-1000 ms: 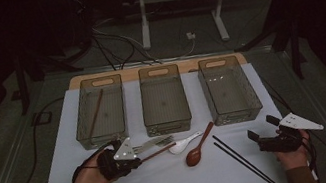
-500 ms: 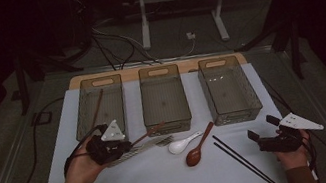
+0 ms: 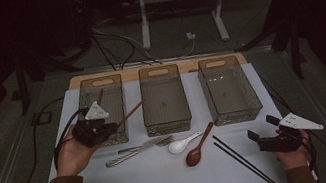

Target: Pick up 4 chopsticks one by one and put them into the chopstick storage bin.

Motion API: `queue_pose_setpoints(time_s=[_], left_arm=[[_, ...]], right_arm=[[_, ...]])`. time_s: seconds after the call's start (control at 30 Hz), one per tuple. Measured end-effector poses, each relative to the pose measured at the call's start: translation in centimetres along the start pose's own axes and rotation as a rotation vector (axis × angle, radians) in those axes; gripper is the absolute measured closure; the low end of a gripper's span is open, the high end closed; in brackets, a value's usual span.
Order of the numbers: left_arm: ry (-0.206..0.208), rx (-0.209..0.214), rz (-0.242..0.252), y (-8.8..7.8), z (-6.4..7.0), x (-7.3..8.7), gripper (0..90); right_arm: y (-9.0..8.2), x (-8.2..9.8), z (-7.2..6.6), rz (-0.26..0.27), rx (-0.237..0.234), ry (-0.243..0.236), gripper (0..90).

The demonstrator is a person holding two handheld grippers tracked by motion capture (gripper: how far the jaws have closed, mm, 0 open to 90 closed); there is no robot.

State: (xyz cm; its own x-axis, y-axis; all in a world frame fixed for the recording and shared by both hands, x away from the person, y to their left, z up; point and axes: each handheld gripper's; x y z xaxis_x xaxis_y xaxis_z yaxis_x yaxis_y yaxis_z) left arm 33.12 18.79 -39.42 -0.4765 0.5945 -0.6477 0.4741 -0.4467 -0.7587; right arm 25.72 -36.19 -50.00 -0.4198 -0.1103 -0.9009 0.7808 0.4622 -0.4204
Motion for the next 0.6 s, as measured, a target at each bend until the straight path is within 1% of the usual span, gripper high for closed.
queue_pose_setpoints(time_s=[0.23, 0.37, 0.53, 0.57, 0.6], left_arm=[[-0.087, -0.066, 0.019, -0.3, -2.1, -0.6, 86.6], [-0.123, -0.094, 0.014, -0.1, -3.1, -0.8, 86.6], [-0.175, -0.132, 0.032, -0.2, -4.2, -0.9, 86.6], [-0.181, -0.134, 0.038, -0.2, -4.4, -0.9, 86.6], [-0.189, -0.147, 0.04, -0.2, -4.5, -0.9, 86.6]], right_arm=[[0.0, 0.0, 0.0, -0.001, -0.001, -0.001, 1.1], [0.0, 0.0, 0.0, 0.0, -0.001, -0.001, 1.1], [0.0, 0.0, 0.0, 0.0, -0.001, -0.001, 1.1], [0.0, 0.0, 0.0, 0.0, -0.001, -0.001, 1.1], [0.0, 0.0, 0.0, 0.0, -0.001, -0.001, 1.1]])
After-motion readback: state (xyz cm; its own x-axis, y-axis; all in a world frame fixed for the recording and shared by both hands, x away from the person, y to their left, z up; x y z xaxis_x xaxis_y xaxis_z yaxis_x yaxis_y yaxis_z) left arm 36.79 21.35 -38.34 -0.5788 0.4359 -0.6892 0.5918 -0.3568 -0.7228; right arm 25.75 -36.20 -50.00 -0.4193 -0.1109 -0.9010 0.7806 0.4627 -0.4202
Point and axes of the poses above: each handheld gripper's, and its own axes: y roughly forward along the jaws, x roughly out of its underside, z roughly to its right, and after that the axes turned 1 degree about -z, right-handed
